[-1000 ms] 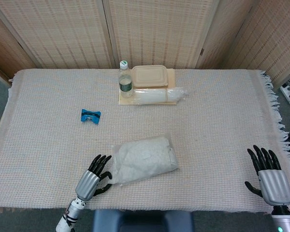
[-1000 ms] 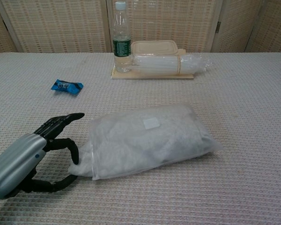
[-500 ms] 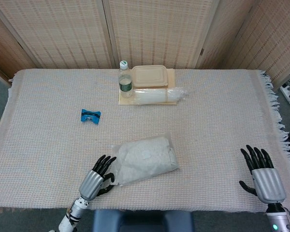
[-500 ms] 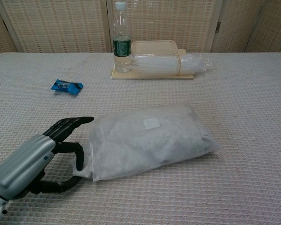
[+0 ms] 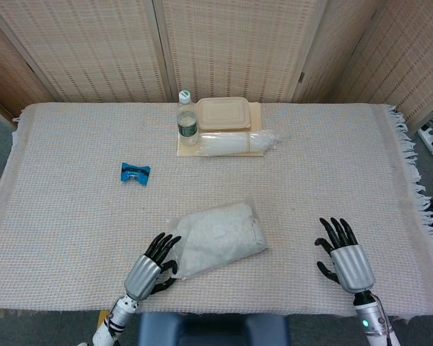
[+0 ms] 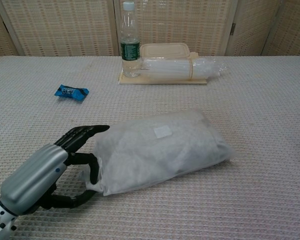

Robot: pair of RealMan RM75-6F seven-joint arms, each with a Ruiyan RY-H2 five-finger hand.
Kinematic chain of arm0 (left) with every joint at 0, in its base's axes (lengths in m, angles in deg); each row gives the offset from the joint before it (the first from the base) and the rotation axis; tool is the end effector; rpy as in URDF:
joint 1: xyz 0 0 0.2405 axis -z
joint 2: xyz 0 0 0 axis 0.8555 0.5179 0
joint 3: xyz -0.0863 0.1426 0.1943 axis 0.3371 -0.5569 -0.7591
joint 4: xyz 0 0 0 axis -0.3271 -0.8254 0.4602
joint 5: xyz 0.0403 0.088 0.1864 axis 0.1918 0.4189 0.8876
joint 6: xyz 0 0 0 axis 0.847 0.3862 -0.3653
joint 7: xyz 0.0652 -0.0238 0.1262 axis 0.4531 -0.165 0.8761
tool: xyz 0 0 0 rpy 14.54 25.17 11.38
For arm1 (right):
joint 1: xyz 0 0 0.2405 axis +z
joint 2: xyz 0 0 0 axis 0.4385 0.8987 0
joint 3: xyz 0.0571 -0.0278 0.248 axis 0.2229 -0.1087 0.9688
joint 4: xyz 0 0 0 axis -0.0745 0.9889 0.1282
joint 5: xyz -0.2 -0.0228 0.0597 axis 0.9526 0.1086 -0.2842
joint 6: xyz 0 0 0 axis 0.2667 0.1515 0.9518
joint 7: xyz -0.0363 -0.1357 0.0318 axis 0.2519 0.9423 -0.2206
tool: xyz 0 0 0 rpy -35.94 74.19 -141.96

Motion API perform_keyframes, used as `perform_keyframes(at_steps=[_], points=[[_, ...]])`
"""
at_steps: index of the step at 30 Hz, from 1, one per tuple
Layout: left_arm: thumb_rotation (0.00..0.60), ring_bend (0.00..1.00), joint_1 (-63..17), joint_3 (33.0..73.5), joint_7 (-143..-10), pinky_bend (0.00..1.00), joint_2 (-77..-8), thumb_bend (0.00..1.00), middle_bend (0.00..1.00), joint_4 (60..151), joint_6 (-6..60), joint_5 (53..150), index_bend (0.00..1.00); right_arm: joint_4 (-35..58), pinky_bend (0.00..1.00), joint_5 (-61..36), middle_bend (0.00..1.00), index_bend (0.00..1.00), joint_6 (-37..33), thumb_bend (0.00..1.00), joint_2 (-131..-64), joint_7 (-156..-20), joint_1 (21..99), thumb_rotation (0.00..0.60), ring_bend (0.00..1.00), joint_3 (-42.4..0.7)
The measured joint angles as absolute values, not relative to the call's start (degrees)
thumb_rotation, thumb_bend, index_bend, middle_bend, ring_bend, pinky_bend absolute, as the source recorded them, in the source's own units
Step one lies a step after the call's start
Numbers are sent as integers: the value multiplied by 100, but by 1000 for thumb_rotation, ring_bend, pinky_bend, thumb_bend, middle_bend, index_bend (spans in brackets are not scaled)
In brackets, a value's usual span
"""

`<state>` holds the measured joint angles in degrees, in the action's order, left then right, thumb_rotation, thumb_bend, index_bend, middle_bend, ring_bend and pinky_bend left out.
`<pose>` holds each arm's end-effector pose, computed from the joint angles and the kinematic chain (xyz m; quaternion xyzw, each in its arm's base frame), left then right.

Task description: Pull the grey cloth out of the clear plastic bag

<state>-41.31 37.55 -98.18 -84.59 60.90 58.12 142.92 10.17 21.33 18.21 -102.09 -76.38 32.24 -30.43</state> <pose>-0.2097 0.1952 -0.1109 -0.6740 -0.3212 -0.5829 0.3206 -0.2867 -0.1771 0.0328 0.6724 -0.3257 0.3992 0.5314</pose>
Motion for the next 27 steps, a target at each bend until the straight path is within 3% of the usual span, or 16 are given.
perform_keyframes(at_steps=[14, 27], points=[[600, 0, -4003, 3766, -9564, 0, -8302, 498, 105, 6545, 5827, 14276, 700, 2088, 0, 2008, 99, 471, 1675, 206, -11801, -8084, 3705, 600, 0, -2809], [600, 0, -3934, 3801, -9378, 0, -8192, 492, 104, 6837, 5838, 14265, 699, 2557, 0, 1763, 118, 525, 1494, 260, -12401, -8145, 4017, 600, 0, -2678]])
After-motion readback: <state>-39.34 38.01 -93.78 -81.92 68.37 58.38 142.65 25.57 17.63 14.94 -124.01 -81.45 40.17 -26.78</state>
